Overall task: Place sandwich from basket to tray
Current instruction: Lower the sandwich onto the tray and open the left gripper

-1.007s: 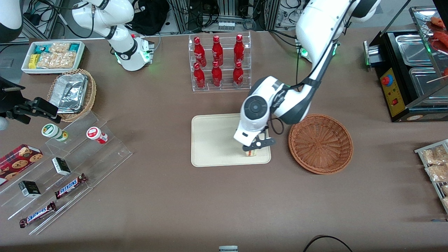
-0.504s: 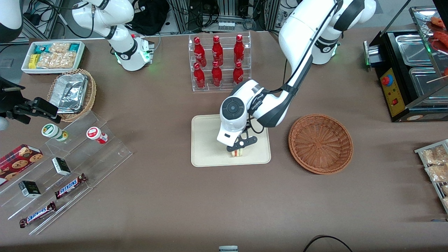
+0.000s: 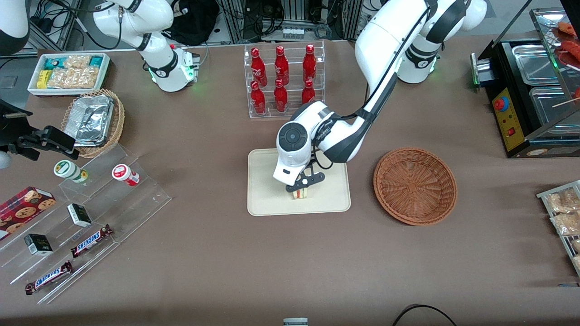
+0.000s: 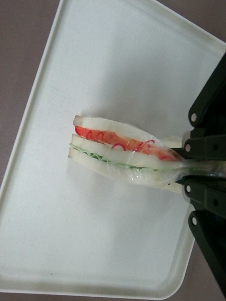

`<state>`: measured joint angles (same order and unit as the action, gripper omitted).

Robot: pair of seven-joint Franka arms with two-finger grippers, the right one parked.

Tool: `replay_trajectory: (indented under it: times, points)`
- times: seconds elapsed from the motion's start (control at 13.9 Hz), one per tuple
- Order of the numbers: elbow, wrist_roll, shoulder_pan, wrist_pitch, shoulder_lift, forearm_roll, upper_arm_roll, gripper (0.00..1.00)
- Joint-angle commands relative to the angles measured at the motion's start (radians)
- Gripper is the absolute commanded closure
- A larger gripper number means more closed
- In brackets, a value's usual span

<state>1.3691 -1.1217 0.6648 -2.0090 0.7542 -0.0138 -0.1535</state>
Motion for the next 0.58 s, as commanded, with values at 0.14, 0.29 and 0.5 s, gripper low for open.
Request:
replay_trajectory:
  times: [0.14,0.29,0.5]
  points:
    - [-0.021,-0.024,0.009,-0.024,0.028,0.006,0.000,0.88]
    - [-0.021,-0.026,0.009,-0.027,0.034,0.006,0.000,0.68]
    - [-0.021,-0.032,0.009,-0.024,0.030,0.006,0.000,0.00]
